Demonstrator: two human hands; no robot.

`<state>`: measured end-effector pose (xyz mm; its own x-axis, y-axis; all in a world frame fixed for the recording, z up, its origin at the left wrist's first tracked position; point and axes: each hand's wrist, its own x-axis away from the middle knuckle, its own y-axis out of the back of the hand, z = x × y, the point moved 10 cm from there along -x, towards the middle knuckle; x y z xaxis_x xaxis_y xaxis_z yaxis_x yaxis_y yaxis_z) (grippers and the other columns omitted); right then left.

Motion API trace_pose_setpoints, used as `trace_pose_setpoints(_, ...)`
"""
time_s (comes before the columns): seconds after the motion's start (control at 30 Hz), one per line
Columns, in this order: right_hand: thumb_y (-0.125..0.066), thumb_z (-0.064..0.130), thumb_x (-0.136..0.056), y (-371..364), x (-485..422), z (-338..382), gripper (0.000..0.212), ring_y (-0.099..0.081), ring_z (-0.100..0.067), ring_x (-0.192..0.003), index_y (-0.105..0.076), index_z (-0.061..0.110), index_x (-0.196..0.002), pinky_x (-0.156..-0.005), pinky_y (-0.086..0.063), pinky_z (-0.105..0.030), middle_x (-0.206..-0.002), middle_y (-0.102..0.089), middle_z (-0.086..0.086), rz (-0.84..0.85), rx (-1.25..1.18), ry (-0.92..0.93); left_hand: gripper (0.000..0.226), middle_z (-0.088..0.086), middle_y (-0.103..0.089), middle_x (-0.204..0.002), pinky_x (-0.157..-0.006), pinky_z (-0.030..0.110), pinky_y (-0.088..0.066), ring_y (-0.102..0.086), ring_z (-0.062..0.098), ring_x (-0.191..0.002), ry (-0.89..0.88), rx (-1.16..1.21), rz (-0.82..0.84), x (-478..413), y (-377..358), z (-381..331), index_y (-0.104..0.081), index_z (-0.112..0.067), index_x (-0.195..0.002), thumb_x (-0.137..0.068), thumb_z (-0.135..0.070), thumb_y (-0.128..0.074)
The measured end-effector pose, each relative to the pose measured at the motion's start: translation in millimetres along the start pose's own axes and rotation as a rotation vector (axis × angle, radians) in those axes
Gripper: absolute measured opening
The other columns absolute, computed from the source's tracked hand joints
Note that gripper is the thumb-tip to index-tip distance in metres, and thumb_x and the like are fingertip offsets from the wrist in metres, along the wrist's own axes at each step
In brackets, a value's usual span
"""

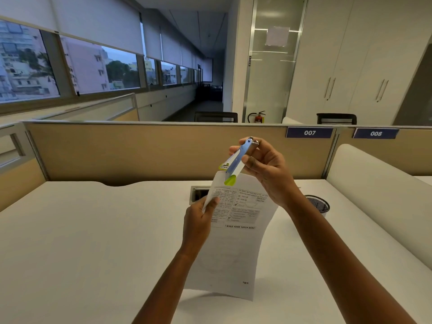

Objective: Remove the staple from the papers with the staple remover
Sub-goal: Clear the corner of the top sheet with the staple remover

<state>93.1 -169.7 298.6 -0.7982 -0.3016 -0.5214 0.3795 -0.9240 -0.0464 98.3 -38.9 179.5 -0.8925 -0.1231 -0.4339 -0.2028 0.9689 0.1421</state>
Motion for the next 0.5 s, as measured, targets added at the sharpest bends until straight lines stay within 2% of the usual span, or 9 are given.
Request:
trace_pose_setpoints(0.07, -0.072, 0.028, -0.072, -0.3, 1.0, -1.2, 0.031, -0.067, -0.005, -0.09, -0.054, 0.023, -0.097, -0.073, -0.055, -0.019, -0.087, -0.075, 0.017, 0.006, 0.059, -0.005, 0.009, -0.009, -0.061, -0.077, -0.052, 0.009, -0.051, -0.061, 0.004, -0.066, -0.01, -0.018, 0.017, -0.3, -2.0, -3.3, -0.056, -0.023, -0.092, -0.089, -0.021, -0.048)
trace_pose_setpoints(0.13, -0.06, 0.014, -0.078, -0.8, 1.2, -1.6, 0.021, -0.068, -0.003, -0.089, -0.054, 0.022, -0.097, -0.074, -0.055, -0.018, -0.083, -0.074, 0.019, 0.008, 0.127, 0.003, 0.01, -0.014, -0.06, -0.073, -0.052, 0.012, -0.051, -0.063, 0.0, -0.062, -0.024, -0.034, 0.029, -0.5, -4.0, -6.1, -0.058, -0.022, -0.092, -0.089, -0.021, -0.048)
trace_pose_setpoints(0.2, -0.052, 0.01, -0.076, -1.7, 1.3, -1.0, 0.023, -0.068, -0.002, -0.087, -0.054, 0.02, -0.097, -0.075, -0.054, -0.017, -0.081, -0.075, 0.017, 0.006, 0.161, 0.017, 0.017, -0.013, -0.061, -0.073, -0.051, 0.013, -0.05, -0.063, 0.0, -0.062, -0.042, -0.047, 0.037, -0.7, -6.1, -8.7, -0.062, -0.015, -0.097, -0.088, -0.021, -0.048)
trace_pose_setpoints(0.3, -0.052, 0.006, -0.078, -1.0, 1.9, -0.1, 0.021, -0.068, -0.003, -0.082, -0.053, 0.018, -0.095, -0.079, -0.055, -0.02, -0.079, -0.072, 0.006, -0.011, 0.19, 0.039, 0.023, -0.001, -0.062, -0.083, -0.05, 0.007, -0.049, -0.06, 0.006, -0.067, -0.043, -0.04, 0.04, -1.6, -8.4, -9.0, -0.061, -0.006, -0.102, -0.088, -0.019, -0.048)
trace_pose_setpoints(0.4, -0.047, -0.007, -0.086, -1.0, 3.1, 1.7, 0.026, -0.067, 0.0, -0.077, -0.052, 0.018, -0.093, -0.077, -0.054, -0.017, -0.086, -0.064, -0.003, -0.025, 0.255, 0.065, 0.022, 0.003, -0.062, -0.087, -0.051, 0.007, -0.05, -0.06, 0.007, -0.069, -0.042, -0.049, 0.058, -0.6, -10.9, -8.9, -0.06, -0.006, -0.102, -0.088, -0.019, -0.048)
trace_pose_setpoints(0.5, -0.045, -0.008, -0.087, 0.8, 4.4, -0.2, 0.027, -0.066, 0.0, -0.077, -0.051, 0.017, -0.095, -0.079, -0.054, -0.02, -0.085, -0.064, -0.001, -0.052, 0.318, 0.067, 0.018, 0.002, -0.062, -0.089, -0.053, 0.007, -0.051, -0.061, 0.01, -0.072, -0.043, -0.038, 0.08, 0.5, -12.6, -9.3, -0.059, -0.011, -0.101, -0.088, -0.018, -0.049)
